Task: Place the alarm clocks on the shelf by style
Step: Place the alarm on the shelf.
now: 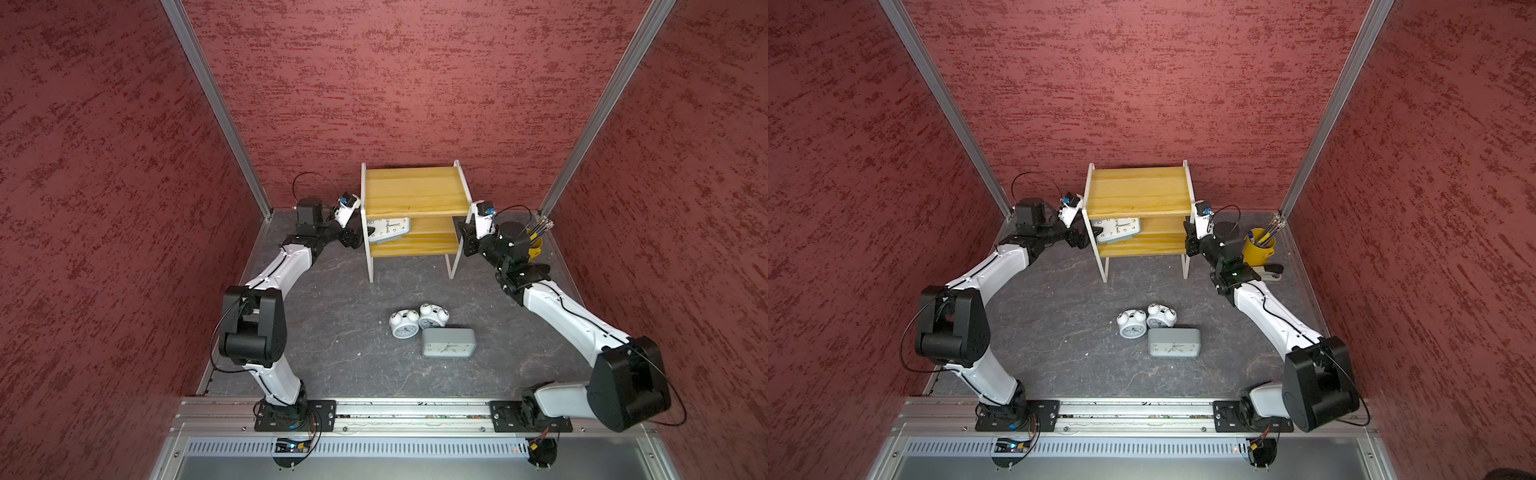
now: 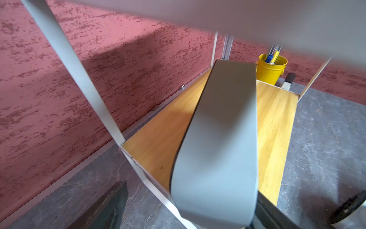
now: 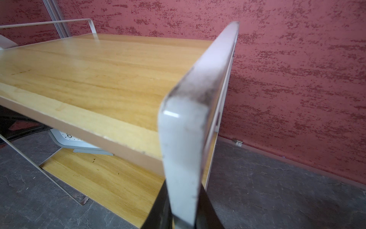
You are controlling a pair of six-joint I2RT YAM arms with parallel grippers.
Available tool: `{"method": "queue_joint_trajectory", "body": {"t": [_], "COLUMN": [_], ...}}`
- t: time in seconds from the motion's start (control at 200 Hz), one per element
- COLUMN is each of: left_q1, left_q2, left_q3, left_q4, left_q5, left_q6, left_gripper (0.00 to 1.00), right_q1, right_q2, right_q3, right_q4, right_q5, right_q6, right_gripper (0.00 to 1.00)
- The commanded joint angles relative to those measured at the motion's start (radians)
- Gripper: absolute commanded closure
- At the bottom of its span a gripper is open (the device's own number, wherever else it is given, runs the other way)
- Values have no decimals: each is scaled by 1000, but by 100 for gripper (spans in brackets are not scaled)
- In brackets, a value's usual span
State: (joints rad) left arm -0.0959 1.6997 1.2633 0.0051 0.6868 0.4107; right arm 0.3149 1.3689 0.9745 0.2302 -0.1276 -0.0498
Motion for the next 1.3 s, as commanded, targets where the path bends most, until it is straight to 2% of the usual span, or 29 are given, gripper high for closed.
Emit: {"method": "queue_joint_trajectory", "body": {"t": [0.0,0.045,0.135,0.175,0.291,0.361,0.526,0.731,0.912,1.293], "left_q1": [-2,-2,-3,-3,-3,-5,-9,-16,-31,-42], "left_q2": [-47,-55,-66,-68,-65,-61,-54,-28,-19,-9], "left_q3": [-36,-47,-59,-61,-60,-56,-50,-26,-28,-22], "left_q4": [45,57,68,69,67,61,69,66,72,75], "left_q5": [-61,-69,-77,-80,-79,-71,-28,42,54,91], "left_q6": [26,25,18,18,19,17,14,-15,-24,-47], "left_gripper": [14,17,32,33,48,53,56,66,76,77], "right_q1": [-3,-3,-2,-3,-3,-3,-2,-2,-3,-3], "right_q2": [-19,-20,-20,-19,-19,-18,-22,-25,-25,-13], "right_q3": [37,37,38,37,36,37,36,31,33,48], "right_q4": [-12,-13,-12,-12,-10,-10,-12,-14,-20,-40], "right_q5": [-9,-9,-11,-11,-13,-16,-14,-14,-22,-50], "right_q6": [-2,-1,3,3,5,6,2,5,7,11], "right_gripper": [79,79,78,78,78,78,78,78,78,78]}}
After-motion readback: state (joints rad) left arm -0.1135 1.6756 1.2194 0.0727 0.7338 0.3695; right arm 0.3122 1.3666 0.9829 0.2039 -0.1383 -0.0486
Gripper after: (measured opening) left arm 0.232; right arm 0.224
